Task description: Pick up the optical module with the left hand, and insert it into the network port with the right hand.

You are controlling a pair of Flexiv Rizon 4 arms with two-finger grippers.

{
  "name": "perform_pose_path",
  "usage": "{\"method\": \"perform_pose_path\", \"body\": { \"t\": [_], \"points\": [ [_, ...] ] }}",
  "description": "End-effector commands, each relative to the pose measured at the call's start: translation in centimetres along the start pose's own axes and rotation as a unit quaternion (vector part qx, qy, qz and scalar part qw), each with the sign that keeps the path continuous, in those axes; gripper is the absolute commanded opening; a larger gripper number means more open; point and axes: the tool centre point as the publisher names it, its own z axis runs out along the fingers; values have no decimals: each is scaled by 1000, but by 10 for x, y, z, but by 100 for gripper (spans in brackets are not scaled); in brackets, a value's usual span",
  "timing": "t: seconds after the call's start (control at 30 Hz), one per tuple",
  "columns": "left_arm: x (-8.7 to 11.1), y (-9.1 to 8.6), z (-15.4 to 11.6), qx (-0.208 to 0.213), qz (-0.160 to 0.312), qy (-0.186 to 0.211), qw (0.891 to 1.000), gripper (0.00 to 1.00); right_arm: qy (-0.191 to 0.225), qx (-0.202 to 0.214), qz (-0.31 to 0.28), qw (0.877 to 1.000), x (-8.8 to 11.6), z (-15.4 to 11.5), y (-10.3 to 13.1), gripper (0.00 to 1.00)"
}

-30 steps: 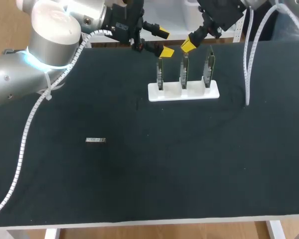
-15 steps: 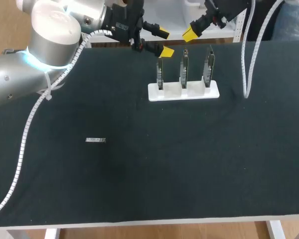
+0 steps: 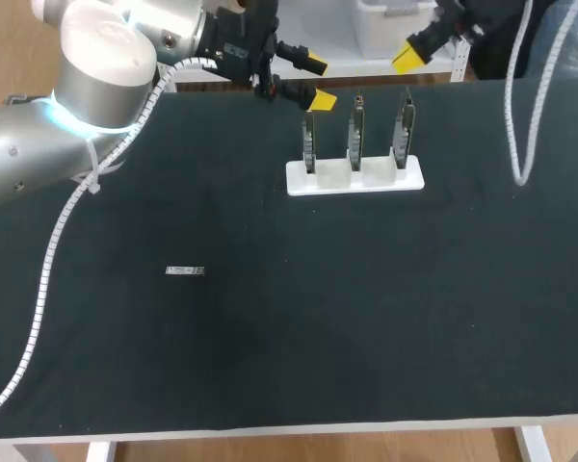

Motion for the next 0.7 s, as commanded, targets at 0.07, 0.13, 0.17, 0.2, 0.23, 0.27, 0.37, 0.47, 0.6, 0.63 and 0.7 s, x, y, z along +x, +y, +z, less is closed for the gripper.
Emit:
{"method": "perform_pose_path", "body": {
  "t": [0.07, 0.13, 0.17, 0.2, 0.23, 0.27, 0.37, 0.47, 0.6, 0.63, 0.7],
  "points": [
    [-1, 1, 0, 1, -1, 3, 1000, 100, 0, -289, 2, 957, 8, -15, 1, 0],
    [-1, 1, 0, 1, -1, 3, 1000, 100, -2, -291, 5, 957, 12, -18, 3, 0],
    [-1, 1, 0, 1, -1, 3, 1000, 100, -2, -292, 6, 956, 14, -19, 4, 0],
    [-1, 1, 0, 1, -1, 3, 1000, 100, -4, -294, 7, 956, 16, -21, 5, 0],
    [-1, 1, 0, 1, -1, 3, 1000, 100, 15, -292, 11, 956, 20, -22, 6, 0],
    [-1, 1, 0, 1, -1, 3, 1000, 100, 12, -293, 13, 956, 24, -23, 7, 0],
    [-1, 1, 0, 1, -1, 3, 1000, 100, 7, -288, 26, 957, 34, -28, 6, 0],
    [-1, 1, 0, 1, -1, 3, 1000, 100, 4, -284, 34, 958, 43, -32, 4, 0],
    [-1, 1, 0, 1, -1, 3, 1000, 100, 2, -282, 40, 959, 51, -35, 1, 0],
    [-1, 1, 0, 1, -1, 3, 1000, 100, 1, -282, 42, 959, 53, -36, 1, 0],
    [-1, 1, 0, 1, -1, 3, 1000, 100, 1, -282, 48, 958, 58, -35, -2, 0]
  ]
}}
